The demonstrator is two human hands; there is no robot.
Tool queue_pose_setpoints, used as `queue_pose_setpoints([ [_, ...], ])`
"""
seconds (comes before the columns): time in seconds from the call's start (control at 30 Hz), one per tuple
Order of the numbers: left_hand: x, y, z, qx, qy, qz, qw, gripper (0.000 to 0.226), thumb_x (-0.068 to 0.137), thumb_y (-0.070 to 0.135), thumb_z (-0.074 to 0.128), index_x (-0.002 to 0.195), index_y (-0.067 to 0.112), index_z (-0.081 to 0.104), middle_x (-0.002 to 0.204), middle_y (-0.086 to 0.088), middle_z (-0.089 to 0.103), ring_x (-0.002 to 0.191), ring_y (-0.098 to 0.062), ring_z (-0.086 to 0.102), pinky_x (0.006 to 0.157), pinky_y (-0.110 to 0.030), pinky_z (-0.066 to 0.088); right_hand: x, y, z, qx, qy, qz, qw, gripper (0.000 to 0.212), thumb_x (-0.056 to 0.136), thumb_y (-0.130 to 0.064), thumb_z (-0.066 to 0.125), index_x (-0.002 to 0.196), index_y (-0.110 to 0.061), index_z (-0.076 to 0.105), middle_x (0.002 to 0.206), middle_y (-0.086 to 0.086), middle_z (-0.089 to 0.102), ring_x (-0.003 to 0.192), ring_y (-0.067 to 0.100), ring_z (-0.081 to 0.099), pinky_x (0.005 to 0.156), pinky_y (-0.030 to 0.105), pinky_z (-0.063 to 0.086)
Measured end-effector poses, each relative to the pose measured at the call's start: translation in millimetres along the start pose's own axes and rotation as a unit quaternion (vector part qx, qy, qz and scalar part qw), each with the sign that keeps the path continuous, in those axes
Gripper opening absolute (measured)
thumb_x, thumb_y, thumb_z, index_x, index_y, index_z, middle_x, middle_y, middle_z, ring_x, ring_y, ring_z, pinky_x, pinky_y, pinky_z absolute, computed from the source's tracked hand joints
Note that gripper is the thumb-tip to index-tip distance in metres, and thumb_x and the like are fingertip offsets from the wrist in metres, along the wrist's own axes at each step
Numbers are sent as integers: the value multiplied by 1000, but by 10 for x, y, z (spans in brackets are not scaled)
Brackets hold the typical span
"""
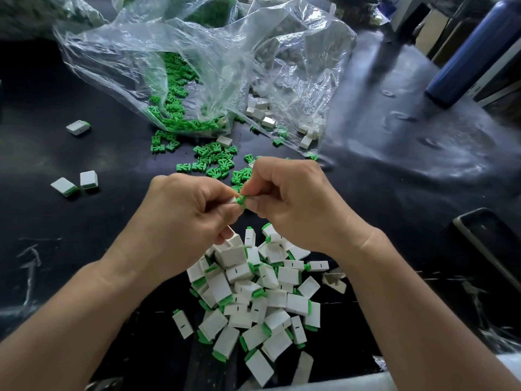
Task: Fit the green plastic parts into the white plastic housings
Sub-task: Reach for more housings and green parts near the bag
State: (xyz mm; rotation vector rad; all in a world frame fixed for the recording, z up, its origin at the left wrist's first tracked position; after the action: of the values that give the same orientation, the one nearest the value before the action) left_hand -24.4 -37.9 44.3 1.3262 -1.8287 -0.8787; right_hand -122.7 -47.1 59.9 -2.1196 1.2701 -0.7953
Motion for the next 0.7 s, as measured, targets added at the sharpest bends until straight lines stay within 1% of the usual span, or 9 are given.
queue_pose_setpoints([
  [0.13,14,-3,-3,-20,-14,-10,1000,18,79,3,67,71,18,70,59,3,67,46,-6,63,49,-14,50,16,3,4,33,2,0,999,13,78,1,67,74,-11,64,62,-16,53,58,4,51,59,25,45],
  [0.23,29,0,-76,-132,20,-21,991,22,78,2,64,71,22,67,62,-3,69,50,-13,65,50,-20,53,38,22,-71,126,45,10,991,25,78,-2,66,71,-24,57,68,2,62,64,24,60,65,42,52],
  [0.3,24,7,-82,-172,35,-27,984,13,76,10,63,71,21,67,62,-4,68,50,-15,65,50,-23,55,42,6,-88,146,55,10,988,21,80,-7,64,73,-26,57,71,6,64,66,28,61,65,47,52],
  [0.33,20,11,-68,-181,34,-31,982,6,72,17,63,71,21,67,62,-4,68,50,-15,65,50,-23,55,42,13,-82,143,55,14,988,20,82,-9,63,74,-26,57,71,6,64,65,26,61,65,47,52],
  [0.4,15,8,-56,-184,32,-38,982,7,67,24,61,70,21,67,63,-5,68,51,-16,65,50,-24,55,44,41,-73,136,56,24,989,22,85,-8,63,74,-26,56,68,1,62,61,18,60,64,43,53],
  [0.47,23,2,-59,-188,30,-41,981,5,71,19,62,71,19,67,62,-5,68,49,-15,65,49,-23,54,36,44,-60,129,61,28,989,24,87,-7,61,73,-26,54,63,-6,58,56,10,56,61,34,52],
  [0.57,34,-7,-47,-161,16,-35,986,14,79,6,62,72,17,68,63,-7,67,48,-15,63,47,-21,53,17,-51,-36,67,64,-4,996,17,87,-6,57,78,-19,52,62,-14,50,57,2,47,60,22,43],
  [0.63,30,-20,-28,-131,1,-30,991,16,80,3,62,73,16,68,62,-7,67,48,-15,63,47,-20,51,10,-85,-4,37,45,-13,998,15,87,-5,56,80,-18,52,63,-10,50,59,6,47,61,24,41],
  [0.7,26,-13,-20,-103,-8,-22,994,18,80,3,63,73,18,69,60,-5,67,48,-14,64,47,-20,51,8,-94,20,19,21,-11,1000,13,88,-4,56,80,-15,53,65,-1,54,62,16,49,63,32,42],
])
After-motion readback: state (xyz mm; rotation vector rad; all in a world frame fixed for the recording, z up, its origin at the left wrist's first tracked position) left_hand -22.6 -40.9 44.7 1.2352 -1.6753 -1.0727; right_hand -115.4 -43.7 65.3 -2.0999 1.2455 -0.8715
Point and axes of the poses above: each hand's wrist, its own x-axis towards the middle knuckle, its own z-axis out of the palm, y = z × x, the point moved 10 cm from there along x, towards the middle knuckle
